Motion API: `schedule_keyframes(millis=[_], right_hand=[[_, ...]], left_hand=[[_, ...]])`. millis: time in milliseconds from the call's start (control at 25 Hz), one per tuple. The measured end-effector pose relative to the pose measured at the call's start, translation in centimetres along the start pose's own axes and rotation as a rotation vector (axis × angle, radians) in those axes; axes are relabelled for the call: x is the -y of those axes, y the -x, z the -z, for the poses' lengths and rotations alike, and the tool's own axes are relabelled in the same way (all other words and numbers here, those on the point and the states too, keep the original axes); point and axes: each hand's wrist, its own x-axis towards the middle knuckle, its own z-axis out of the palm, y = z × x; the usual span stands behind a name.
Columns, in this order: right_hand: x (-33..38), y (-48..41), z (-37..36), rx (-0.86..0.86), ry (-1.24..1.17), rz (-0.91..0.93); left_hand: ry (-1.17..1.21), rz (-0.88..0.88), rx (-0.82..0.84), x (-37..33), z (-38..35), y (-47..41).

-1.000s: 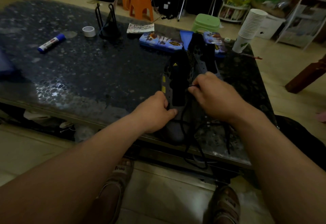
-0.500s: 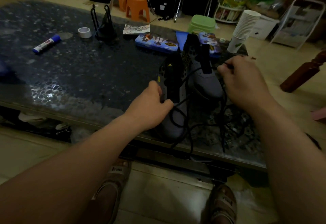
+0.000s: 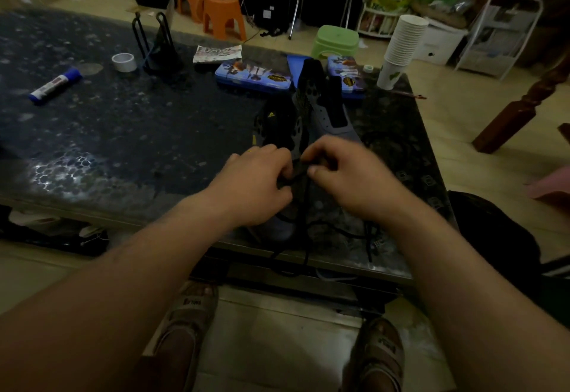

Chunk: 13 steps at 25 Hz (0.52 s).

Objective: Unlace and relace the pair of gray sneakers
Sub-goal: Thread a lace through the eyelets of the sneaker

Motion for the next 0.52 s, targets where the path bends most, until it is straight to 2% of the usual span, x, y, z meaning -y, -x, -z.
schedule_keyframes(millis=[120,200,280,400,520], right_hand=[[-1.4,-0.5,-2.5,0.071,0.224,0.067],[-1.8,-0.9,-2.7,0.096,0.317,0.054],[-3.3,-1.0,-1.5,0.102,0.384,-0.054],[-6.5,-0.5,2.3,-0.023,0.426,-0.294],[-7.1,-0.3,2.8,-0.061,0.443,-0.316]], left_hand=[[0.004,-0.062,0.162,1.4,1.1,0.3],[0.073,-0.059,0.178,1.8,1.7,0.4],[0.311,0.056,0.115,1.9,2.5,0.1],[0.634,0.218,0.110,2.3,3.7,-0.1],[0.570,0.195,0.185,1.7,3.4,0.0]])
